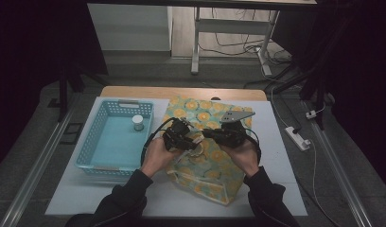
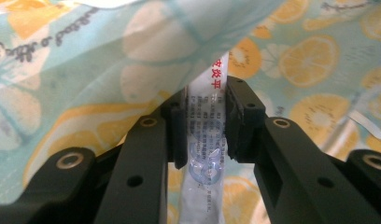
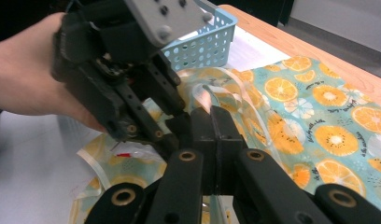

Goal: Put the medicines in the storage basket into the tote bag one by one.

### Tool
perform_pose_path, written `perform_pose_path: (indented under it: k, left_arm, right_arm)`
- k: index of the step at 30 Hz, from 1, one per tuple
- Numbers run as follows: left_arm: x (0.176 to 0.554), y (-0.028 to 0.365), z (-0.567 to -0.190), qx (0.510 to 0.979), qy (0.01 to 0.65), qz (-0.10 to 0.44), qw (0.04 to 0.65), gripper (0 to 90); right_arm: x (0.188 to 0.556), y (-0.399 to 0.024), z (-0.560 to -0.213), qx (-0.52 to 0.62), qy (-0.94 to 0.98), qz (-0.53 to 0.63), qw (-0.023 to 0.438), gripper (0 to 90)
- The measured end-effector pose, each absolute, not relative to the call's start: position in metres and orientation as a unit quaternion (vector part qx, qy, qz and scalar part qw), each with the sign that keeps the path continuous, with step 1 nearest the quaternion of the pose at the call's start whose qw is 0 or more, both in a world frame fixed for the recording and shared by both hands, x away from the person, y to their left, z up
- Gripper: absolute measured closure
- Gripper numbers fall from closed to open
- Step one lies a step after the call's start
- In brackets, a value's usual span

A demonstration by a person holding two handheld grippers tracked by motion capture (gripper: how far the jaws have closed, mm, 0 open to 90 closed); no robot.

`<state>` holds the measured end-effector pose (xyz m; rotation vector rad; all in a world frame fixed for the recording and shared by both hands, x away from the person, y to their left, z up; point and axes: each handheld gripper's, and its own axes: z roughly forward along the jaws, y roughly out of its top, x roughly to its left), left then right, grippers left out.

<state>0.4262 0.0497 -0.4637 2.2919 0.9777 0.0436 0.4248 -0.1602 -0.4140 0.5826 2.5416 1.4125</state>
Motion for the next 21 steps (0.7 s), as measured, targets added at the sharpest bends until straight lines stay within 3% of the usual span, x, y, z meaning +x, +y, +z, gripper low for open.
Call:
perform_pose_path:
  k: [21]
  left_arm:
    - [0.452, 0.057, -0.483, 0.845, 0.424, 0.039, 0.322, 71.3]
  right_arm:
    - [0.426, -0.157, -0.419, 0.196, 0.858, 0.467, 0.087, 90.0]
